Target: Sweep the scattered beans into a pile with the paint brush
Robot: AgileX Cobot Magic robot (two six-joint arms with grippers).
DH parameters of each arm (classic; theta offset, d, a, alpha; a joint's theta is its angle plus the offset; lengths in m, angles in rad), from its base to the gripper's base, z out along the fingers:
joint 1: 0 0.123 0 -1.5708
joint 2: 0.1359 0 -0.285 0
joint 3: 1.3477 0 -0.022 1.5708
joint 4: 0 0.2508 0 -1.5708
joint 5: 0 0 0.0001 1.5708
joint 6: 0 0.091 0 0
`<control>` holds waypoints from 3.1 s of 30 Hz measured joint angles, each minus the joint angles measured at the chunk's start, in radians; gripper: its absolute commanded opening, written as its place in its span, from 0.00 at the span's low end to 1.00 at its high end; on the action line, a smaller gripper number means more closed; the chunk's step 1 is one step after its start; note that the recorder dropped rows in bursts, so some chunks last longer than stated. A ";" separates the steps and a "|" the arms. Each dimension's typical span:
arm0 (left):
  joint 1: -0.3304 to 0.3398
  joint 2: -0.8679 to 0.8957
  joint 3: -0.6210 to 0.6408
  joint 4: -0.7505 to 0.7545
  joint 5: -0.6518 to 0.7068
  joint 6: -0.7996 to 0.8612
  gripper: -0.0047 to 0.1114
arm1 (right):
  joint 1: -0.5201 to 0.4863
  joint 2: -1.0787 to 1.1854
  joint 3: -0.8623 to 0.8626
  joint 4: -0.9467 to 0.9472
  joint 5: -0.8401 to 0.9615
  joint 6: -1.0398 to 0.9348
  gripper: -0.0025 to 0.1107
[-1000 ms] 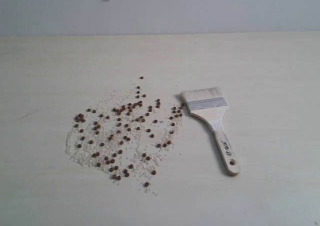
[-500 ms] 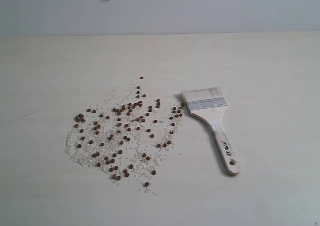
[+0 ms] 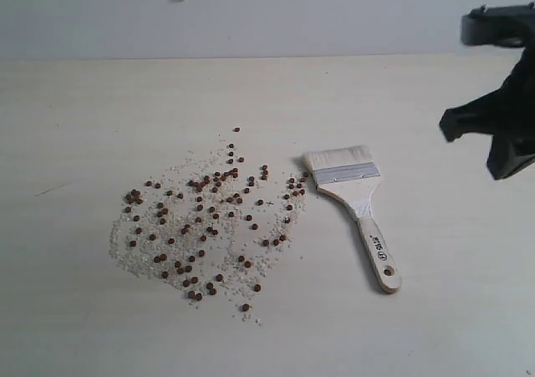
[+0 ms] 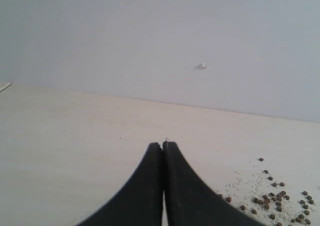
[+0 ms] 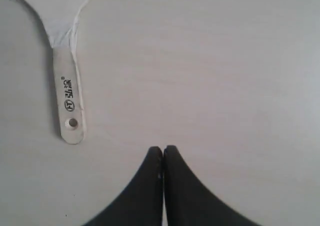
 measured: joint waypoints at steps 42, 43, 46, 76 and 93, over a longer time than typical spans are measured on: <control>0.000 0.000 0.000 0.000 0.000 0.000 0.04 | 0.288 0.353 0.160 -0.010 -0.459 0.189 0.55; 0.000 0.000 0.000 0.000 0.000 0.000 0.04 | 0.288 0.353 0.160 -0.011 -0.461 0.193 0.55; 0.000 0.000 0.000 0.000 0.000 0.000 0.04 | 0.288 0.353 0.160 -0.013 -0.463 0.211 0.55; 0.000 0.000 0.000 0.000 0.000 0.000 0.04 | 0.288 0.303 0.161 -0.013 -0.463 0.228 0.02; 0.000 0.000 0.000 0.000 0.000 0.000 0.04 | 0.252 0.210 0.157 -0.136 -0.465 0.241 0.02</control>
